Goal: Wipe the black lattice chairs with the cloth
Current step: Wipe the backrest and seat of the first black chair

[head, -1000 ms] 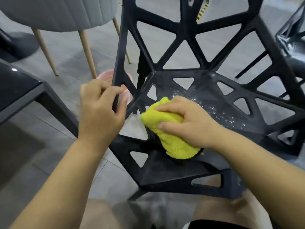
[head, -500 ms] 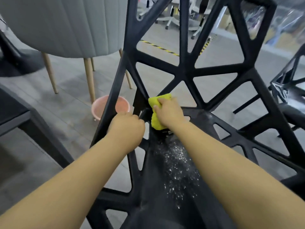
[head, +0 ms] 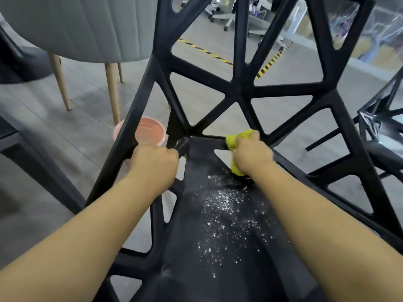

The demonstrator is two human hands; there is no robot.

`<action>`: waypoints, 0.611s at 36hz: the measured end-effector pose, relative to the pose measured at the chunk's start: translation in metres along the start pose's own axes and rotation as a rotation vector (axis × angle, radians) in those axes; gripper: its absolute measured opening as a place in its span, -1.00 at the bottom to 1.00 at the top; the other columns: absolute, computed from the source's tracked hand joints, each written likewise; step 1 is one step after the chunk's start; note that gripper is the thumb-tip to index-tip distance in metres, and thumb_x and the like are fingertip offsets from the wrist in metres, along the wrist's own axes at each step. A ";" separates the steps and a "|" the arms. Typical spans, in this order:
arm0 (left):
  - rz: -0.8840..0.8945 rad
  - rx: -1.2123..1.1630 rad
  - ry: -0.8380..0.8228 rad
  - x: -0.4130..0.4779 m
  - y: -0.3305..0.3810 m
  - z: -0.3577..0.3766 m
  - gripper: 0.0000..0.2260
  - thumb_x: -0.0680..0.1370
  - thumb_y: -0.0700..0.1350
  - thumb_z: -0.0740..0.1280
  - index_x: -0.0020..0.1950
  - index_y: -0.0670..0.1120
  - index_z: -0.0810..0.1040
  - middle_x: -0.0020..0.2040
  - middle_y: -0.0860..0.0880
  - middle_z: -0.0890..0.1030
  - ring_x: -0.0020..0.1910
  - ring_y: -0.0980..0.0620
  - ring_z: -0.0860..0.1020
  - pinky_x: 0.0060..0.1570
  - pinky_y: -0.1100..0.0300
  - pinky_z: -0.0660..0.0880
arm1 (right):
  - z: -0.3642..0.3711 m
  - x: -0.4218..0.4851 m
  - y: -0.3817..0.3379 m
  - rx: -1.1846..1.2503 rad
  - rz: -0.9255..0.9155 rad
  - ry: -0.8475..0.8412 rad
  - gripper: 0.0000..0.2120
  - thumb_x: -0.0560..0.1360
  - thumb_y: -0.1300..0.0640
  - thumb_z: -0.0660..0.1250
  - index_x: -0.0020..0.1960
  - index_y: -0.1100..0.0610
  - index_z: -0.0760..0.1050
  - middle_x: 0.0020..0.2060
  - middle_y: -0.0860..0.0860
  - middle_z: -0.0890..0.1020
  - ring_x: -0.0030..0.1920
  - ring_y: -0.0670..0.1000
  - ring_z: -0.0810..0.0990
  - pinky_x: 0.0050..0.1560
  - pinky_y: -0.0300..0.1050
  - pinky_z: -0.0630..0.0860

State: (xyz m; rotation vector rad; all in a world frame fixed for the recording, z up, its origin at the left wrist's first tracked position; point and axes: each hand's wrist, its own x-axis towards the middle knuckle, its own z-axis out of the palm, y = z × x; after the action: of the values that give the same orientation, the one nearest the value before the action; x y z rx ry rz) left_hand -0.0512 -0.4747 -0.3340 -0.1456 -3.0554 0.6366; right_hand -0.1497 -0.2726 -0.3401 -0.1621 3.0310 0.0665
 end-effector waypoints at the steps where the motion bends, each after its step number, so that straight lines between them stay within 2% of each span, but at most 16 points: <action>1: -0.015 0.010 -0.008 0.001 0.001 0.000 -0.87 0.60 -0.08 0.18 0.10 -0.05 0.46 -0.07 0.03 0.60 -0.14 -0.01 0.59 -0.47 0.21 0.05 | -0.001 -0.003 0.015 0.014 0.050 0.014 -0.67 0.43 0.17 0.18 0.19 0.05 0.43 0.16 0.19 0.30 0.08 0.30 0.52 0.06 0.10 0.46; 2: -0.022 0.023 -0.019 0.002 0.003 0.000 -0.87 0.60 -0.08 0.19 0.09 -0.04 0.47 -0.07 0.04 0.59 -0.14 0.00 0.59 -0.47 0.21 0.02 | -0.002 -0.005 0.029 0.035 0.098 0.028 -0.65 0.39 0.17 0.19 0.16 -0.01 0.45 0.13 0.17 0.31 0.09 0.29 0.50 0.07 0.09 0.44; 4: -0.024 0.043 -0.042 0.004 0.005 0.001 -0.86 0.61 -0.08 0.18 0.08 -0.03 0.51 -0.04 0.04 0.58 -0.12 0.00 0.57 -0.45 0.21 0.05 | -0.005 -0.008 0.050 0.082 0.199 0.040 -0.66 0.44 0.16 0.20 0.20 -0.03 0.46 0.14 0.17 0.31 0.13 0.29 0.46 0.12 0.08 0.40; 7: -0.024 0.036 -0.053 0.004 0.005 -0.001 -0.84 0.61 -0.10 0.17 0.09 -0.02 0.52 0.00 0.02 0.56 -0.08 -0.01 0.56 -0.45 0.22 0.05 | 0.001 -0.002 0.054 0.100 0.318 0.057 -0.66 0.52 0.13 0.16 0.28 0.09 0.43 0.23 0.20 0.29 0.18 0.29 0.42 0.18 0.10 0.36; 9: -0.013 0.026 -0.063 0.003 0.005 -0.002 -0.82 0.57 -0.19 0.17 0.10 -0.05 0.51 0.03 -0.01 0.55 -0.05 -0.03 0.55 -0.41 0.22 0.14 | 0.008 0.007 0.043 0.096 0.340 0.056 -0.66 0.49 0.17 0.15 0.25 0.15 0.44 0.25 0.23 0.33 0.25 0.28 0.34 0.17 0.08 0.36; 12: 0.007 0.008 -0.075 0.002 0.006 -0.003 -0.79 0.51 -0.26 0.17 0.09 -0.09 0.50 0.02 -0.02 0.56 -0.03 -0.04 0.55 -0.25 0.18 0.25 | 0.011 0.017 0.013 0.052 0.201 0.006 -0.69 0.48 0.23 0.13 0.18 0.21 0.47 0.13 0.15 0.48 0.31 0.28 0.22 0.00 -0.09 0.38; 14: 0.009 -0.005 -0.073 0.002 0.005 -0.002 -0.79 0.50 -0.27 0.18 0.06 -0.09 0.50 -0.01 -0.02 0.57 -0.06 -0.05 0.57 -0.33 0.21 0.21 | 0.011 0.016 -0.010 0.054 0.136 0.017 -0.68 0.53 0.22 0.10 0.22 0.21 0.48 0.14 0.11 0.49 0.35 0.26 0.19 0.00 -0.10 0.41; 16: 0.009 -0.014 -0.075 0.003 0.005 0.000 -0.80 0.48 -0.28 0.20 0.04 -0.08 0.50 -0.04 -0.01 0.59 -0.09 -0.05 0.57 -0.43 0.23 0.09 | 0.012 0.008 -0.031 0.133 0.094 0.036 -0.68 0.56 0.16 0.12 0.27 0.17 0.45 0.26 0.15 0.40 0.33 0.25 0.27 0.08 0.00 0.42; 18: 0.014 -0.016 -0.072 0.004 0.005 0.000 -0.80 0.47 -0.28 0.21 0.01 -0.07 0.51 -0.06 0.00 0.60 -0.11 -0.04 0.57 -0.44 0.23 0.05 | 0.012 -0.002 -0.049 0.266 0.047 0.022 -0.66 0.56 0.08 0.14 0.31 0.14 0.40 0.36 0.19 0.24 0.21 0.26 0.43 0.08 0.01 0.39; 22: 0.033 -0.026 -0.045 0.003 0.004 0.000 -0.81 0.50 -0.26 0.18 -0.02 -0.05 0.52 -0.05 0.01 0.60 -0.08 -0.03 0.56 -0.40 0.23 0.12 | 0.008 -0.017 -0.072 0.322 -0.179 -0.080 -0.58 0.54 -0.02 0.20 0.37 -0.01 0.33 0.42 0.16 0.11 0.17 0.31 0.44 0.11 0.03 0.39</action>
State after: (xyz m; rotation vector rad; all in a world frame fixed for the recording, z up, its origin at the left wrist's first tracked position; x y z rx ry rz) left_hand -0.0538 -0.4706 -0.3360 -0.1848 -3.1116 0.6099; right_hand -0.1239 -0.3422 -0.3492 -0.3897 2.8820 -0.4160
